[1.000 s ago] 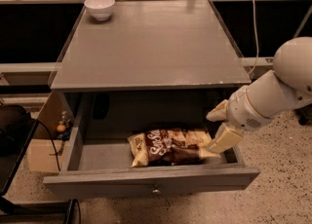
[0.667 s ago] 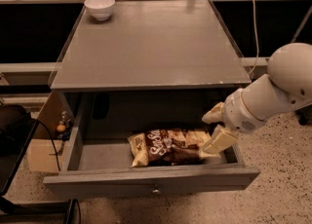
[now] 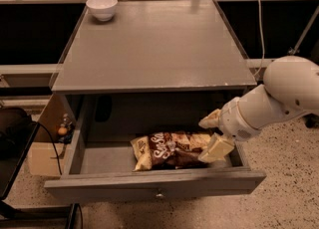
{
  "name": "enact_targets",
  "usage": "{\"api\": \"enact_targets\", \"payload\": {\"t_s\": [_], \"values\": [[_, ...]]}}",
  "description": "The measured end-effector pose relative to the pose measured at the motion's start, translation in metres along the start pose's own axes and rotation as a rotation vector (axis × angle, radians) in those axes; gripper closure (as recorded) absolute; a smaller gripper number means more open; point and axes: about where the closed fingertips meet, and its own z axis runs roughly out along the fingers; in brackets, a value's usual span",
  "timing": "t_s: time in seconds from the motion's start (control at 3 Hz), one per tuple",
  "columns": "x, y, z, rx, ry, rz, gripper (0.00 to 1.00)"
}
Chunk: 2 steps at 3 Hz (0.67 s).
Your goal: Pick brown chip bag from top drawer and place on counter
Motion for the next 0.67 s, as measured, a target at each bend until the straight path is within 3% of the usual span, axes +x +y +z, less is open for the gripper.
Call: {"api": "enact_targets", "payload": {"t_s": [0.67], "values": [[0.001, 0.0, 0.024, -0.007, -0.027, -0.007, 0.34]]}}
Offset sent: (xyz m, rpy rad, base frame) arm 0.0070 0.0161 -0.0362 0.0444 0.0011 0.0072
